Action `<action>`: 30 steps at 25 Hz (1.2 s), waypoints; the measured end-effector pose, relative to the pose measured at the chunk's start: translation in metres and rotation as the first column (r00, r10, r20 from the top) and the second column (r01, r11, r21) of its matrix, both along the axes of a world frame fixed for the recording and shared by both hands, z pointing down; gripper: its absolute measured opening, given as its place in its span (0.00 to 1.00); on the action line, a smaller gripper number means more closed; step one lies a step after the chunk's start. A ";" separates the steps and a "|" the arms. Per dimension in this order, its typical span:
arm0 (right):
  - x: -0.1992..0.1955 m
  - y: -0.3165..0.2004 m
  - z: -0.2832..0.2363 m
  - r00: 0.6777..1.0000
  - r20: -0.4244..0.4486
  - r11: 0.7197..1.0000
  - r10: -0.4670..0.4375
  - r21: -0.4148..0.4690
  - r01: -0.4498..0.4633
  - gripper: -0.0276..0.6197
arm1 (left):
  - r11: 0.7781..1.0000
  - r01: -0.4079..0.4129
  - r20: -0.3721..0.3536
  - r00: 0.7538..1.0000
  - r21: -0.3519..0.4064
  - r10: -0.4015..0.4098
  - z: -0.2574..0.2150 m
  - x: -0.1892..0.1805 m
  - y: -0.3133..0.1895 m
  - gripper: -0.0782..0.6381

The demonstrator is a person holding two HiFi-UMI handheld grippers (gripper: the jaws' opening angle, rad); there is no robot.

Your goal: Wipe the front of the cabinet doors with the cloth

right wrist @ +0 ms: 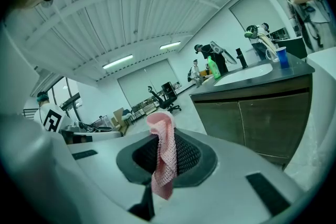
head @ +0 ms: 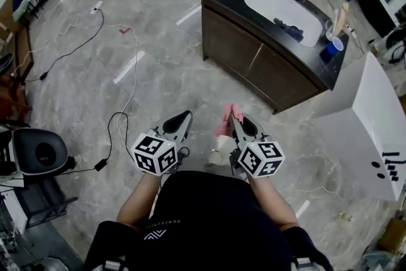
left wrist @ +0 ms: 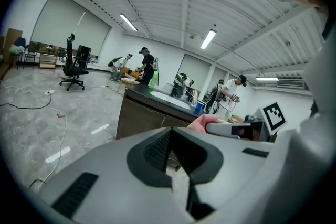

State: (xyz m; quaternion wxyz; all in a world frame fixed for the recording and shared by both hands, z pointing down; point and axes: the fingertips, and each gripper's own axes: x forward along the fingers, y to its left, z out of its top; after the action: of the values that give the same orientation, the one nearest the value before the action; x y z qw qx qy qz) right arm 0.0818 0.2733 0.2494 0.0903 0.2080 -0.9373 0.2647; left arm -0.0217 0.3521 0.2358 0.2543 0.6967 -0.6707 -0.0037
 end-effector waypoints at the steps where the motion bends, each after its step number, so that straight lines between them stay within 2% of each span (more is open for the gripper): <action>1: 0.000 -0.006 0.001 1.000 0.003 1.000 -0.002 -0.004 0.002 0.12 | 1.000 0.001 -0.001 1.000 -0.003 -0.001 0.001 0.001 -0.005 0.12; 7: -0.005 -0.032 0.006 1.000 0.022 0.999 -0.011 -0.030 0.011 0.12 | 1.000 0.003 0.013 1.000 -0.019 -0.002 0.001 0.002 -0.028 0.12; 13: -0.016 -0.044 0.009 0.999 0.030 0.998 -0.017 -0.052 0.018 0.12 | 0.999 0.021 0.022 1.000 -0.032 -0.020 0.000 -0.012 -0.041 0.12; 20: -0.034 -0.062 0.012 1.000 -0.001 0.999 0.016 -0.043 -0.016 0.12 | 0.999 -0.034 0.002 0.999 -0.023 0.034 0.004 -0.032 -0.070 0.12; 25: -0.064 -0.083 0.018 0.997 -0.027 0.996 0.075 -0.048 -0.076 0.12 | 0.997 -0.080 -0.009 0.997 -0.005 0.080 0.005 -0.068 -0.096 0.12; 30: -0.115 -0.092 0.022 0.994 -0.058 0.994 0.095 -0.050 -0.098 0.12 | 0.996 -0.089 -0.032 0.996 -0.013 0.088 0.007 -0.130 -0.108 0.12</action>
State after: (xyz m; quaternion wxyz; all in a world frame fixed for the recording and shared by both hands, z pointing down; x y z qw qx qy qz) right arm -0.0331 0.1812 0.2718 0.1087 0.2577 -0.9161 0.2874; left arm -0.1518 0.2443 0.2425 0.2697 0.7238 -0.6351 0.0015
